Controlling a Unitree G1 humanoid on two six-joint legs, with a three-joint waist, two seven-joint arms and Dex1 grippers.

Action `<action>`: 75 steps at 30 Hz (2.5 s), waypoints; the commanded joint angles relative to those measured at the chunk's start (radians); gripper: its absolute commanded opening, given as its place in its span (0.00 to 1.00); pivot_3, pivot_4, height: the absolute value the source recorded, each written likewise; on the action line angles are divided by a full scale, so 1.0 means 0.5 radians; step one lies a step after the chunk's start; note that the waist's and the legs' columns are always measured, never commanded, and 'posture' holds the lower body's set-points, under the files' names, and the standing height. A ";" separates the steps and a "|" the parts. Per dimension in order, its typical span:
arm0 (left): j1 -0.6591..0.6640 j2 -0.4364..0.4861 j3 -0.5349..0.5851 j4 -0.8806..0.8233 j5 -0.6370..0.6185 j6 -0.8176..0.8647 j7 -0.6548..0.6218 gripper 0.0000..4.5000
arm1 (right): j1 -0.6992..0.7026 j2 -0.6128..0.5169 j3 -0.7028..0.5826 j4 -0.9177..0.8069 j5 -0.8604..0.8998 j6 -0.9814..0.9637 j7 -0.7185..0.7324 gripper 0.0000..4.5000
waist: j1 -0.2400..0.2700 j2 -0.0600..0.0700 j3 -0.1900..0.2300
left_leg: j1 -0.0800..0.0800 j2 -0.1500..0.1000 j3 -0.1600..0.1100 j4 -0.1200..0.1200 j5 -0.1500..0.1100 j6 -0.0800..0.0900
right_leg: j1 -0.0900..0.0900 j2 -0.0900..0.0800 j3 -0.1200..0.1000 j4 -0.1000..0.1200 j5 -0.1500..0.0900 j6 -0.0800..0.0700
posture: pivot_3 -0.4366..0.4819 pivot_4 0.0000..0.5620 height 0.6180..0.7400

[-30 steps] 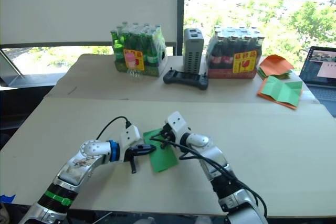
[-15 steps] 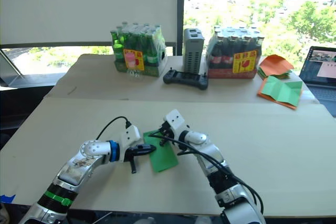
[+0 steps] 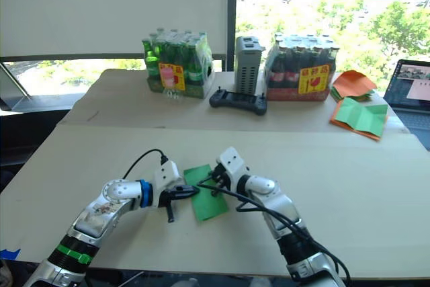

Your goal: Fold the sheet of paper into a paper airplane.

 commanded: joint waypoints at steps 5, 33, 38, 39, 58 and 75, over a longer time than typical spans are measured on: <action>0.008 0.019 -0.025 0.014 0.021 0.001 -0.021 0.00 | 0.154 -0.044 0.001 -0.148 0.012 0.167 -0.003 0.01 | 0.001 0.000 0.000 | 0.000 0.000 0.000 0.000 0.000 0.000 | 0.000 0.000 0.000 -0.001 0.000 0.000 | 0.48 0.27 0.47; -0.003 0.030 -0.017 -0.002 0.020 0.031 -0.034 0.00 | 0.651 -0.506 0.046 -0.989 0.220 0.580 0.085 0.01 | 0.033 0.000 0.000 | 0.000 0.000 0.000 -0.002 -0.002 0.003 | 0.003 -0.001 -0.001 -0.009 -0.001 0.001 | 0.48 0.27 0.47; -0.008 0.030 -0.017 0.004 0.021 0.031 -0.039 0.00 | 0.636 -0.524 0.075 -0.987 0.221 0.584 0.075 0.01 | 0.034 0.000 0.000 | 0.000 0.001 0.001 -0.002 -0.002 0.003 | 0.004 -0.001 -0.001 -0.009 -0.001 0.001 | 0.48 0.27 0.47; -0.009 0.031 -0.017 0.004 0.021 0.030 -0.040 0.00 | 0.638 -0.530 0.084 -0.996 0.222 0.584 0.078 0.01 | 0.034 0.000 0.000 | 0.000 0.001 0.001 -0.002 -0.002 0.003 | 0.004 -0.001 -0.001 -0.010 -0.001 0.001 | 0.48 0.27 0.47; 0.004 0.043 -0.010 0.001 0.030 0.031 -0.046 0.00 | 0.667 -0.758 0.180 -1.165 0.268 0.480 0.274 0.01 | 0.043 -0.001 0.000 | 0.000 0.001 0.001 -0.004 -0.002 0.003 | 0.005 -0.001 -0.002 -0.015 -0.001 0.001 | 0.48 0.27 0.47; -0.038 0.084 0.132 -0.090 -0.098 0.012 -0.073 0.00 | 0.611 -0.710 -0.263 -1.177 0.589 0.334 0.414 0.01 | 0.048 -0.002 0.002 | -0.007 0.002 0.001 -0.003 -0.002 0.003 | 0.002 -0.001 -0.002 -0.018 0.000 0.001 | 0.48 0.27 0.47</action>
